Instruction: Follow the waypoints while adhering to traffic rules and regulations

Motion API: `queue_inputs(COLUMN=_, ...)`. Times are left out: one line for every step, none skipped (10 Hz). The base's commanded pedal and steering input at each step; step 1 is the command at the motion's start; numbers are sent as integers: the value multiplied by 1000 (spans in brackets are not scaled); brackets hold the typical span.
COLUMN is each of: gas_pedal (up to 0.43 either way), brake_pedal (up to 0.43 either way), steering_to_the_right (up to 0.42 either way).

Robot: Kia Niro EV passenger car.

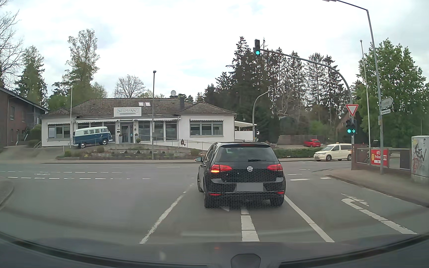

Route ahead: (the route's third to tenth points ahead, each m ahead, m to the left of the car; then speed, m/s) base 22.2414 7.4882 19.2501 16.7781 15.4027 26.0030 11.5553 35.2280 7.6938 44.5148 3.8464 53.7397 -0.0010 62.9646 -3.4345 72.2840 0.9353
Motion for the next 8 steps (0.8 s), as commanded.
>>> queue_inputs(gas_pedal=138, brake_pedal=0, steering_to_the_right=-10)
queue_inputs(gas_pedal=150, brake_pedal=0, steering_to_the_right=-10)
queue_inputs(gas_pedal=157, brake_pedal=0, steering_to_the_right=-9)
queue_inputs(gas_pedal=169, brake_pedal=0, steering_to_the_right=-6)
queue_inputs(gas_pedal=177, brake_pedal=0, steering_to_the_right=1)
queue_inputs(gas_pedal=177, brake_pedal=0, steering_to_the_right=6)
queue_inputs(gas_pedal=177, brake_pedal=0, steering_to_the_right=12)
queue_inputs(gas_pedal=177, brake_pedal=0, steering_to_the_right=16)
